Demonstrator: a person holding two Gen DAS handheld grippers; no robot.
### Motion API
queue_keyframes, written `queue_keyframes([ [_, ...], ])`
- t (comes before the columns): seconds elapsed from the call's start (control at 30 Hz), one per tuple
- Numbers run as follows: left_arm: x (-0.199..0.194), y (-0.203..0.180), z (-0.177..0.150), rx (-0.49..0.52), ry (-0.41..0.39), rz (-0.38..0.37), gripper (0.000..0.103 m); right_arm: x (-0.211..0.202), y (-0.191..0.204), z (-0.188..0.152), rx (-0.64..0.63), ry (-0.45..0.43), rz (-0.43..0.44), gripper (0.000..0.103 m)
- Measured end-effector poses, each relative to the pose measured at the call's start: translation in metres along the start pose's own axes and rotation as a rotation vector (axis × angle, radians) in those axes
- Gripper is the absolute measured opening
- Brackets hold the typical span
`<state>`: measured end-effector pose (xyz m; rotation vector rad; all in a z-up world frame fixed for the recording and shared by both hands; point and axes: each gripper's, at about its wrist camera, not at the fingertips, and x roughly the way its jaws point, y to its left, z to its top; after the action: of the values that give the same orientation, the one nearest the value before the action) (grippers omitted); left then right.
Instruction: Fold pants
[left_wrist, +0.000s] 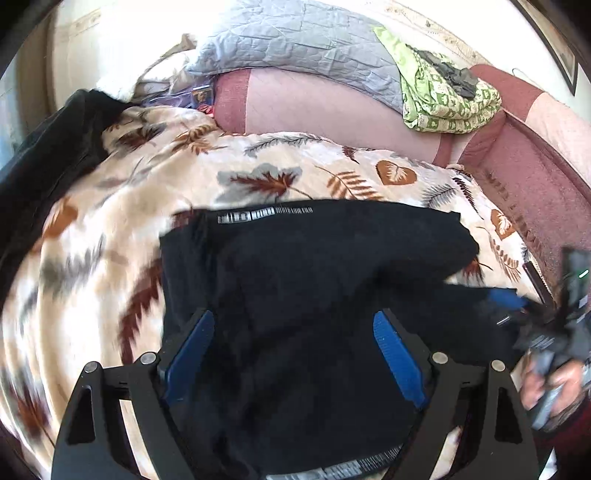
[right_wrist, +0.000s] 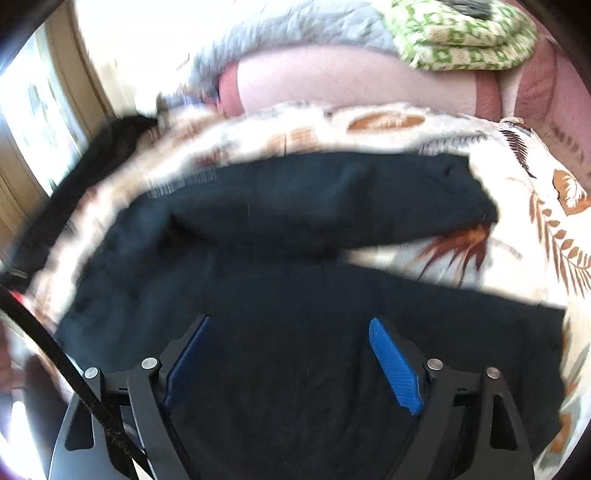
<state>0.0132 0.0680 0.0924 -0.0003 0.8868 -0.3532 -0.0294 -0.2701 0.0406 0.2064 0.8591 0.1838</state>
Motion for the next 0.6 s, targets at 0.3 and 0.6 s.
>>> queue_keyframes([
  [0.3,0.122,0.023,0.095,0.150,0.144,-0.026,0.088,0.049,-0.070,0.125,-0.147,0.109,-0.182,0.089],
  [0.6,0.207,0.041,0.115,0.202,0.281,-0.120,0.090,0.141,-0.090,0.182,-0.246,0.239,-0.165,0.088],
])
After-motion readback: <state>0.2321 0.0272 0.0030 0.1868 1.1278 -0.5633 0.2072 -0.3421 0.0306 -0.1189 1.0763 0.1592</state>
